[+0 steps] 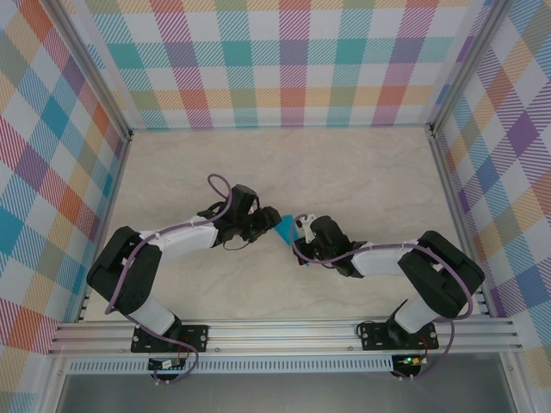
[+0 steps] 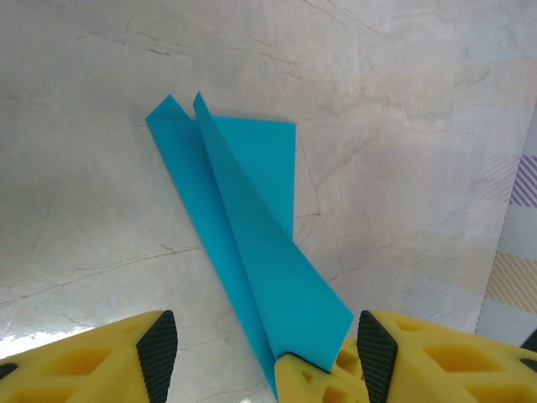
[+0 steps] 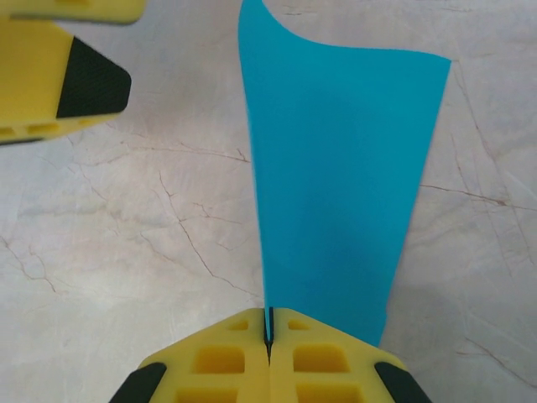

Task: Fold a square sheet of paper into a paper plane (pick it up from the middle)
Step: Fold the wing for the fifth time at the center of the table.

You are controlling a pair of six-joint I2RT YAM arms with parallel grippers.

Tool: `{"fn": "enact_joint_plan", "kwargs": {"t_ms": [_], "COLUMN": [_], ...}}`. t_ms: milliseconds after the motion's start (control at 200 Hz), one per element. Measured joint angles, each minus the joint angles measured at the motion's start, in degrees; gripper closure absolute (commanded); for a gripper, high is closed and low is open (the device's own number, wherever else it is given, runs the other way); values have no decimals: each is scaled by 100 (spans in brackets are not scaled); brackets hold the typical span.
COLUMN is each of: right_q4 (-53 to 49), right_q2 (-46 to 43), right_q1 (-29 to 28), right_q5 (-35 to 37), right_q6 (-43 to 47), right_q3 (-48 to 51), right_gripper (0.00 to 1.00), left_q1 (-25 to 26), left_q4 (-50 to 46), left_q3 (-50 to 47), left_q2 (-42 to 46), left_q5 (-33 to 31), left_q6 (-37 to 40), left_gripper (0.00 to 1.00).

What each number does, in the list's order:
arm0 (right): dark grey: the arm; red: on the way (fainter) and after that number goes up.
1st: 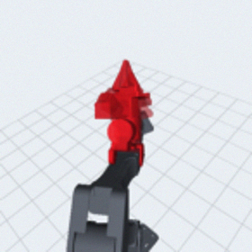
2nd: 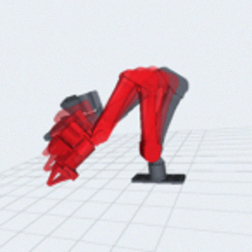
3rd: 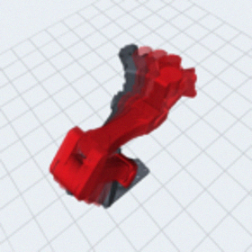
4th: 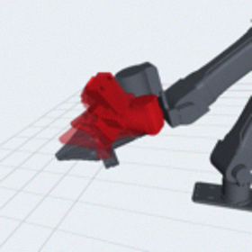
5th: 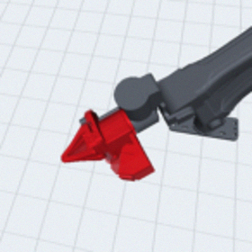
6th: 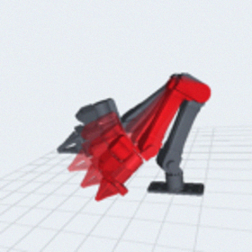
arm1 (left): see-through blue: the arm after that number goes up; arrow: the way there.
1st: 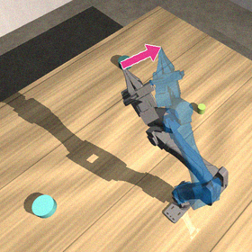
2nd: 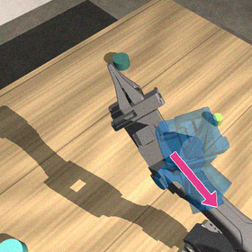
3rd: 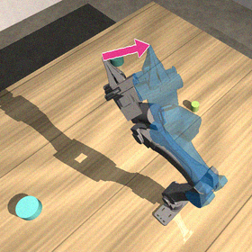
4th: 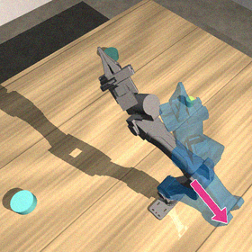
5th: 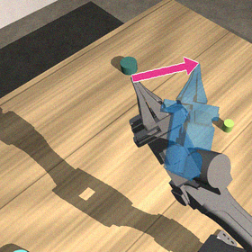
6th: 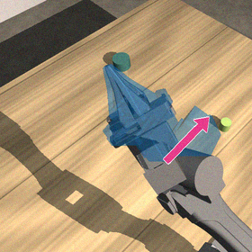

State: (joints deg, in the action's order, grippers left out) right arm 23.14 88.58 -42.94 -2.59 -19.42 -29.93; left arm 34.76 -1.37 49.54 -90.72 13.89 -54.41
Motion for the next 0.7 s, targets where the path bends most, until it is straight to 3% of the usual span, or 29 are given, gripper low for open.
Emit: {"fn": "enact_joint_plan", "kwargs": {"t_ms": [330, 700], "right_q4": [131, 352], "right_q2": [216, 380], "right_q1": [516, 693], "right_q5": [-1019, -1484], "right_q6": [-940, -1587], "right_q3": [17, 140], "right_gripper": [100, 100], "left_q1": [0, 0], "left_q4": [190, 409], "left_q3": [-109, -109], "left_q2": [-2, -107], "left_q5": [109, 299], "left_q6": [0, 0], "left_gripper": [40, 41]}}
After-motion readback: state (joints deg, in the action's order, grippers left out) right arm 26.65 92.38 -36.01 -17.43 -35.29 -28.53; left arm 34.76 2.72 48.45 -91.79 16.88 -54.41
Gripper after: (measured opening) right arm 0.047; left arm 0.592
